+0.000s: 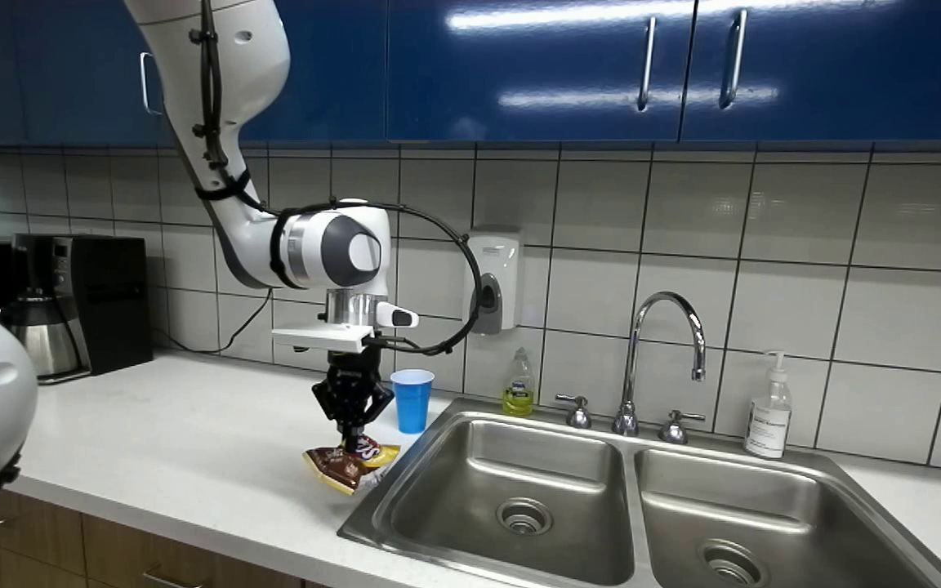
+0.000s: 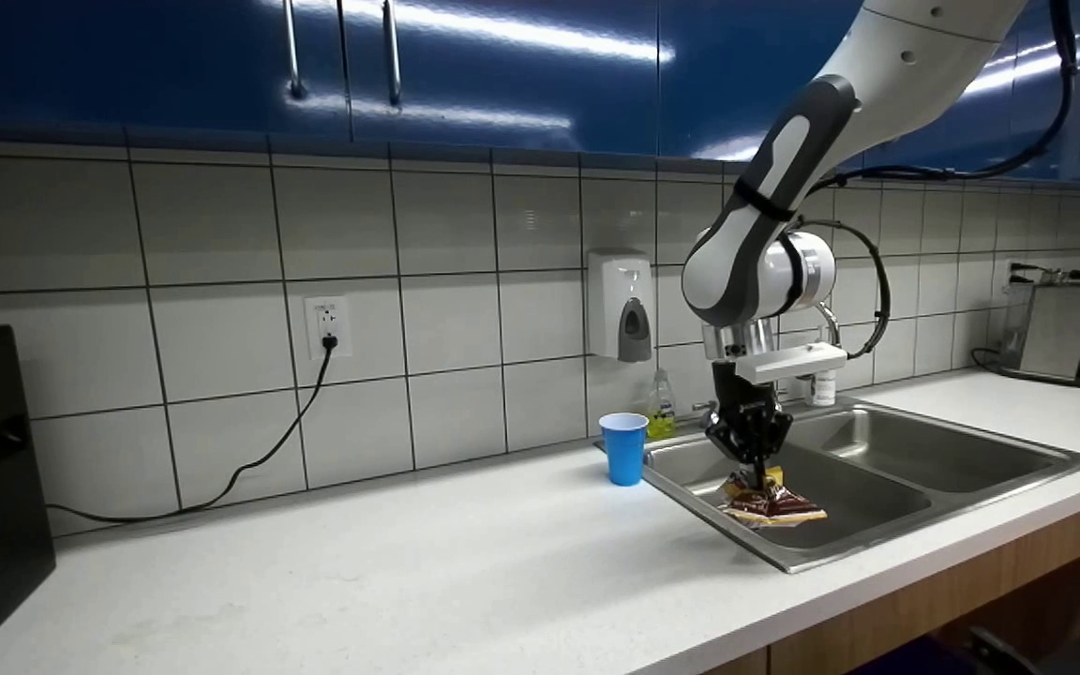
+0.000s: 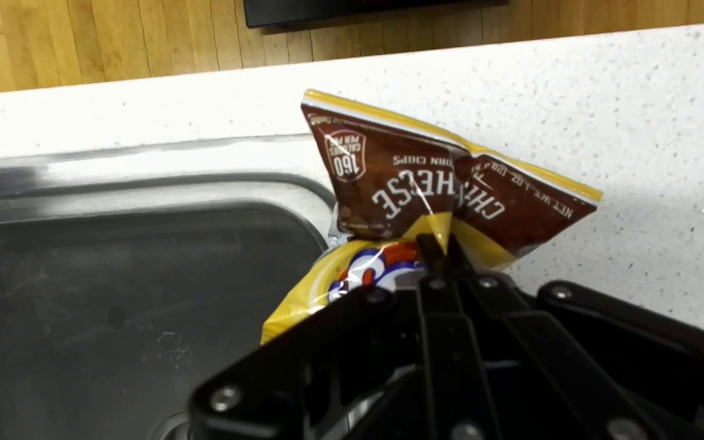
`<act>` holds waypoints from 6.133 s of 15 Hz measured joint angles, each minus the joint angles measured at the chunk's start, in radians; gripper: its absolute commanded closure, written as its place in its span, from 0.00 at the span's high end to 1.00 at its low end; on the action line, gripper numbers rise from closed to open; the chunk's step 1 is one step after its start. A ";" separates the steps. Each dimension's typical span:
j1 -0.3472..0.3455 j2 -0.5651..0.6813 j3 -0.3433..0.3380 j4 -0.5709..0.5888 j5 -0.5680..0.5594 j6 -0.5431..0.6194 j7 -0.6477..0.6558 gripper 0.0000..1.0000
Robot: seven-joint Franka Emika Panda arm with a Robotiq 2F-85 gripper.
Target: Take the snack packet out of the kitchen sink
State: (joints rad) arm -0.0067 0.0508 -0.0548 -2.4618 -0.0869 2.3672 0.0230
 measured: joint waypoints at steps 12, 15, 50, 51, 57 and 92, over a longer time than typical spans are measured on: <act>0.000 0.003 0.001 0.000 0.000 0.000 0.000 0.00; 0.001 0.015 0.005 0.002 0.000 0.010 0.000 0.00; 0.125 0.201 0.069 0.109 -0.103 0.111 0.047 0.42; 0.126 0.201 0.069 0.110 -0.103 0.111 0.048 0.49; 0.126 0.195 0.069 0.112 -0.103 0.111 0.054 0.95; 0.055 -0.230 0.056 -0.094 0.060 -0.208 0.056 1.00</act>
State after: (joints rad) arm 0.0487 -0.1796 0.0013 -2.5554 -0.0265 2.1590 0.0789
